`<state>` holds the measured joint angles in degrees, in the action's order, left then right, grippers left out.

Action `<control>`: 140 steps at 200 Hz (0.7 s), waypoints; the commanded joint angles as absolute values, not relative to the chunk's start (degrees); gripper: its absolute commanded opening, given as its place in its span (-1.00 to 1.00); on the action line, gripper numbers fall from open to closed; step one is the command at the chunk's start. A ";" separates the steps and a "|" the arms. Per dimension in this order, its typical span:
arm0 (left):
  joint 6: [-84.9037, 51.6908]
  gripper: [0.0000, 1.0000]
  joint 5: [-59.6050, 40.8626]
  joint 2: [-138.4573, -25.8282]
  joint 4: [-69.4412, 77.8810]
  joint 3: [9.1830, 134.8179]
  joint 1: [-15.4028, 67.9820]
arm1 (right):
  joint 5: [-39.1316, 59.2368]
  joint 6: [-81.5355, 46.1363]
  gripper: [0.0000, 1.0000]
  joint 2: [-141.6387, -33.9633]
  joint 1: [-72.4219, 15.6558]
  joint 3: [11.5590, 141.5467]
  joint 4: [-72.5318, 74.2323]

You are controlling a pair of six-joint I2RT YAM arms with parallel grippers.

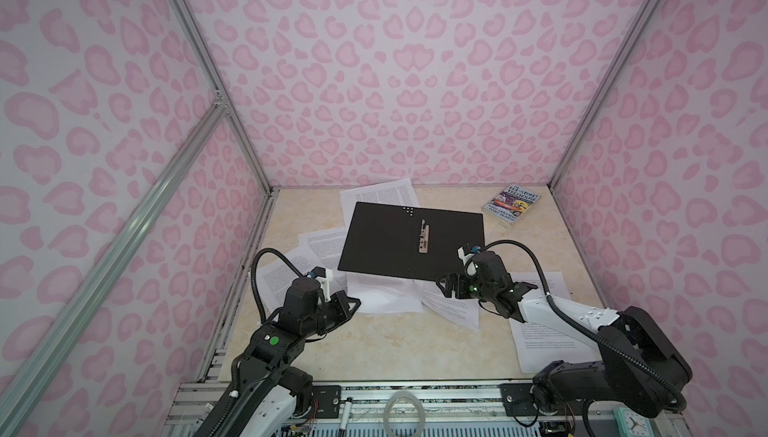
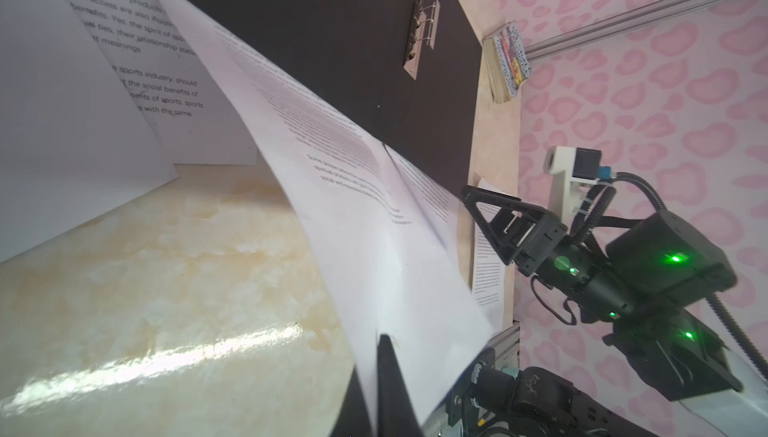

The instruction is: Put the files into the folder

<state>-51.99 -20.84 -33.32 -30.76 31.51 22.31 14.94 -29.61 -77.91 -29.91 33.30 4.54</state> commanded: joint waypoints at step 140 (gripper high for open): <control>-46.74 -0.93 -27.85 -75.73 -25.80 84.22 25.98 | 5.87 -30.07 0.98 -67.29 -23.01 29.18 3.72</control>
<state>-48.31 -24.64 -65.32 -35.00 76.29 23.77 11.14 -29.10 -69.80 -23.35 30.50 3.27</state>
